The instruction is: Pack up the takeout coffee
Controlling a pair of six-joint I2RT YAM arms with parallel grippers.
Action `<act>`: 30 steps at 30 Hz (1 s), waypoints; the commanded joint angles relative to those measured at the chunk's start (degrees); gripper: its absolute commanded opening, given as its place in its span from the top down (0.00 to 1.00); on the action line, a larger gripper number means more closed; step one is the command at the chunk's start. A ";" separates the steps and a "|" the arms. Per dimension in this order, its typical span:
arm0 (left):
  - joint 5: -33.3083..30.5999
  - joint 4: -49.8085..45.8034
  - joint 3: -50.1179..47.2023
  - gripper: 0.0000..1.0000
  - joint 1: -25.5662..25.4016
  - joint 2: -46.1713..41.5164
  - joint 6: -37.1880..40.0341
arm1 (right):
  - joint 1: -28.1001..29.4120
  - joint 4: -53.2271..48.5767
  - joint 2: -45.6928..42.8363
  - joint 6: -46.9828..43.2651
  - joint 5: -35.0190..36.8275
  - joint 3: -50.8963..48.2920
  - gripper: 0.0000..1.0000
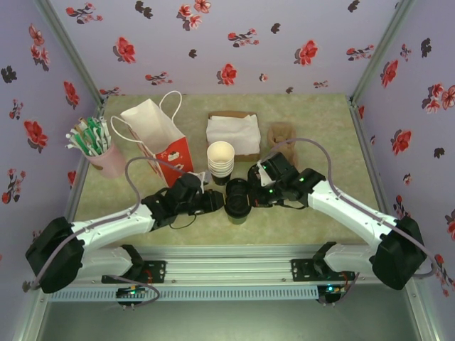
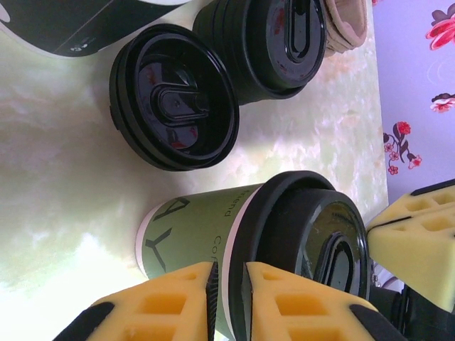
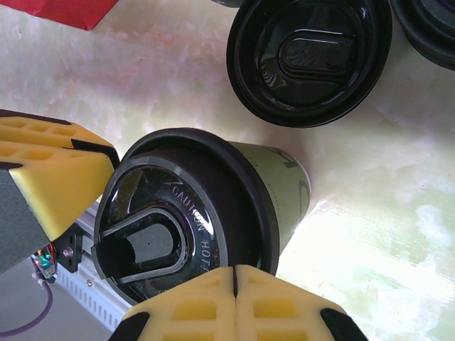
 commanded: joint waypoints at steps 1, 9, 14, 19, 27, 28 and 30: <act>0.86 -2.46 -1.76 0.79 -0.38 -1.78 -0.63 | 0.10 -0.76 1.03 -0.34 0.68 0.39 1.00; -1.92 -6.77 -2.09 0.72 -0.38 -6.96 -0.35 | -0.20 -4.45 -2.33 -0.79 3.39 1.52 0.91; -1.86 -7.44 -1.27 0.72 -0.39 -6.78 0.06 | -0.40 -2.93 -2.01 -0.06 2.79 -0.19 0.93; -1.41 -6.84 -0.37 0.72 -1.18 -4.87 0.25 | -0.38 -0.75 -0.73 0.28 0.48 -0.86 0.94; -1.67 -5.00 -0.50 0.73 -3.36 -2.73 -0.71 | -0.38 0.25 1.49 0.14 -0.56 -1.10 0.96; -1.75 -4.90 -0.60 0.73 -3.60 -2.81 -0.93 | -0.38 0.46 1.75 0.14 -0.67 -1.11 0.96; -2.00 -4.71 -0.77 0.73 -4.09 -2.99 -1.24 | -0.39 0.74 2.29 0.13 -0.82 -0.97 0.96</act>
